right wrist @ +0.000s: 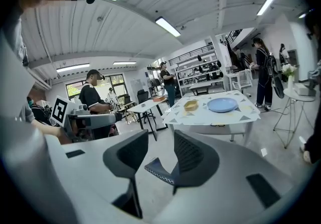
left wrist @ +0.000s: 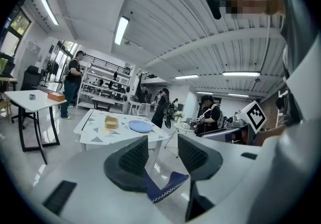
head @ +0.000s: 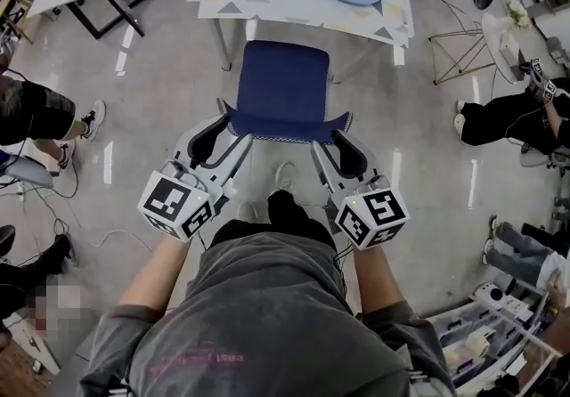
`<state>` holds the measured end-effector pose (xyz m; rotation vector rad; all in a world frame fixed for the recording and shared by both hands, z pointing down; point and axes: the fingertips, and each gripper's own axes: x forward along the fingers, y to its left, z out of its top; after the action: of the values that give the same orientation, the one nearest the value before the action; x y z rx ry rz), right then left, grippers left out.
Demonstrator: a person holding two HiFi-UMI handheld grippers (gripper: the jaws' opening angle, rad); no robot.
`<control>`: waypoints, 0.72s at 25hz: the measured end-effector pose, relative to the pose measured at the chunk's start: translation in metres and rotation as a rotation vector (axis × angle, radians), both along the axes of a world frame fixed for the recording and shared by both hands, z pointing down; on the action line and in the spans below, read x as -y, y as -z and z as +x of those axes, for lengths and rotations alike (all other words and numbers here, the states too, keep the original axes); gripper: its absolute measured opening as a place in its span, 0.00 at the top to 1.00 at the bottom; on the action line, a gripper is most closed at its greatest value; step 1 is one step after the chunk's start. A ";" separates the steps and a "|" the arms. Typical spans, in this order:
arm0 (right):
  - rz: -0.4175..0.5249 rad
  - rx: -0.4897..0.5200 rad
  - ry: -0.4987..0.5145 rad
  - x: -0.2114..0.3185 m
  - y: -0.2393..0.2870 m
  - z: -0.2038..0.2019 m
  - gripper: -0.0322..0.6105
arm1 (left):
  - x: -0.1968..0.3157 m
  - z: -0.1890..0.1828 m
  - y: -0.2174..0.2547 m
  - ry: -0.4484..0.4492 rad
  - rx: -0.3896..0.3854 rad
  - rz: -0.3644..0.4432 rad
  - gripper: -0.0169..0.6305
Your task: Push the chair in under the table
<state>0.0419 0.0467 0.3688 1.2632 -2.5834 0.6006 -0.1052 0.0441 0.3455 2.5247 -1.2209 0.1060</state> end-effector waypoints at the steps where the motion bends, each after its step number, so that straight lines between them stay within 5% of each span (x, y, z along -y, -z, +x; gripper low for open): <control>1: -0.003 0.002 0.003 0.006 -0.001 0.003 0.72 | 0.005 0.003 -0.001 0.001 0.002 -0.003 0.69; 18: -0.050 0.023 0.166 0.076 -0.032 0.031 0.72 | 0.067 0.044 -0.029 0.009 0.096 -0.041 0.69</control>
<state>0.0732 -0.0291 0.4004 1.0197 -2.6401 0.6460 -0.0611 -0.0231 0.3748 2.5042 -1.2527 0.2503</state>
